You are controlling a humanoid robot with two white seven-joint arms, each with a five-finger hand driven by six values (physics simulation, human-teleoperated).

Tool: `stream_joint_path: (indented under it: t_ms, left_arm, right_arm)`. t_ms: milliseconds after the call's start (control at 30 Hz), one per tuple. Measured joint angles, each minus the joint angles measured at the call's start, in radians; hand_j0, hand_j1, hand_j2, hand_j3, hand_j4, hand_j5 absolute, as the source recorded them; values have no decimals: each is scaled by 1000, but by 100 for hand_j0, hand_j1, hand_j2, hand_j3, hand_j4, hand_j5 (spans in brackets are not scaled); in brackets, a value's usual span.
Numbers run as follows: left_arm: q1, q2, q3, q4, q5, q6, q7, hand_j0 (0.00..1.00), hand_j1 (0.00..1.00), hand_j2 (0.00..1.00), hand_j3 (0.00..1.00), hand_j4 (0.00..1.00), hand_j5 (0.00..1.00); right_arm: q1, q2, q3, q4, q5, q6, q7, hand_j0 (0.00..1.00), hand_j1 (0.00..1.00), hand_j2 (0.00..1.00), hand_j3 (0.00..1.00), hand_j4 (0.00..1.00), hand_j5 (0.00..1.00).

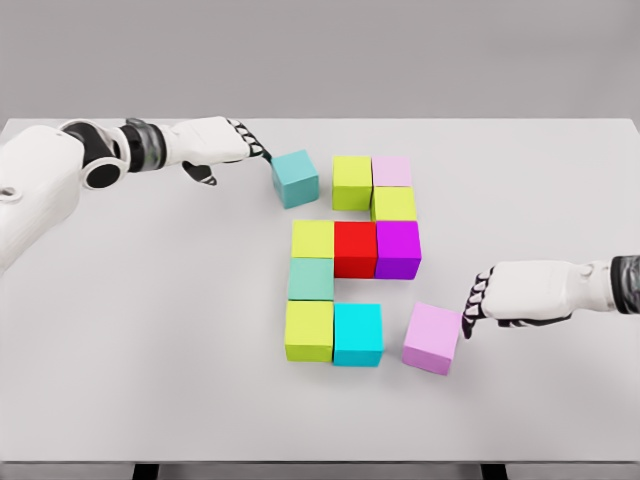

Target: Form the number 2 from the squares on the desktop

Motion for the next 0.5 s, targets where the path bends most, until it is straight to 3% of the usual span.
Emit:
stream_joint_path:
  t_ms: [233,500]
  left_arm:
    - [0,-13,1,0,0,0,0,89,89,89,89,89,89]
    - [-3,-17,1,8,-1,0,0,90,90,90,90,90,90]
  right_arm:
    - [5,-46,18,-4,-27,0,-2,61,61,61,61,61,61]
    - [18,-52,59,-6,-31,0,-6,60,60,60,60,60,60]
